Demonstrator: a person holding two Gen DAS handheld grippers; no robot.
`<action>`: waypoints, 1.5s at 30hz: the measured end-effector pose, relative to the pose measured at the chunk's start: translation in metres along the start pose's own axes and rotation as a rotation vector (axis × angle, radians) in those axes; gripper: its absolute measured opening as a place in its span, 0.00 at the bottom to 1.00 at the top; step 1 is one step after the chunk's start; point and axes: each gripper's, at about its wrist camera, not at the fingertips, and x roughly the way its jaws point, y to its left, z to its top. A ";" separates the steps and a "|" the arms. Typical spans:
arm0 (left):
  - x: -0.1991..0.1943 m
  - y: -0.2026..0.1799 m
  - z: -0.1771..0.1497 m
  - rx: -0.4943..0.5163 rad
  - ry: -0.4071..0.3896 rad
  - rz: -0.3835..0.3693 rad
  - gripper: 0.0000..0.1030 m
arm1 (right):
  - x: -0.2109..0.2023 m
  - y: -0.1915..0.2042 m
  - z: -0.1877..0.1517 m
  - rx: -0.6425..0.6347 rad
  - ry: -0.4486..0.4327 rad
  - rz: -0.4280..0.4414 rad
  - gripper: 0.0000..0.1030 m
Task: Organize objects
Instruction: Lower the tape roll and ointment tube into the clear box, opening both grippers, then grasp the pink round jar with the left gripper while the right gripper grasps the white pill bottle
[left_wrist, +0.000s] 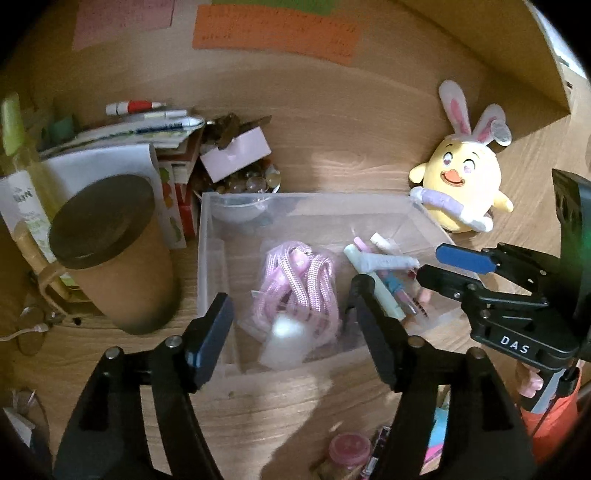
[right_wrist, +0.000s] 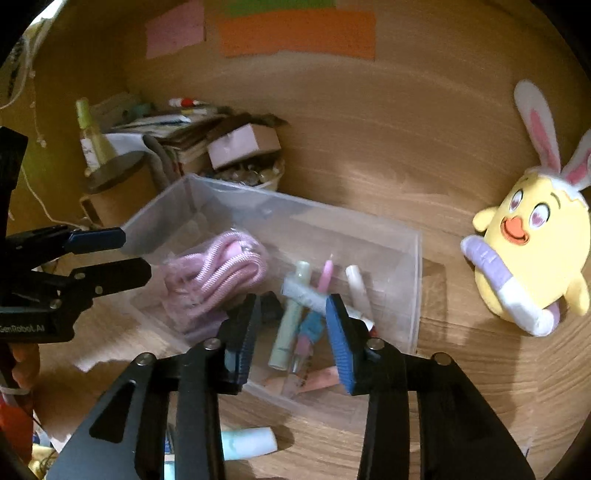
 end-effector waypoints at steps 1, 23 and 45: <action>-0.003 -0.001 -0.001 0.004 -0.005 -0.002 0.70 | -0.003 0.001 0.000 -0.002 -0.006 0.002 0.36; -0.025 -0.013 -0.074 0.031 0.073 -0.005 0.90 | -0.065 0.013 -0.078 0.009 -0.054 0.059 0.72; 0.009 -0.023 -0.093 0.010 0.216 -0.127 0.34 | -0.032 0.022 -0.133 0.022 0.099 0.129 0.47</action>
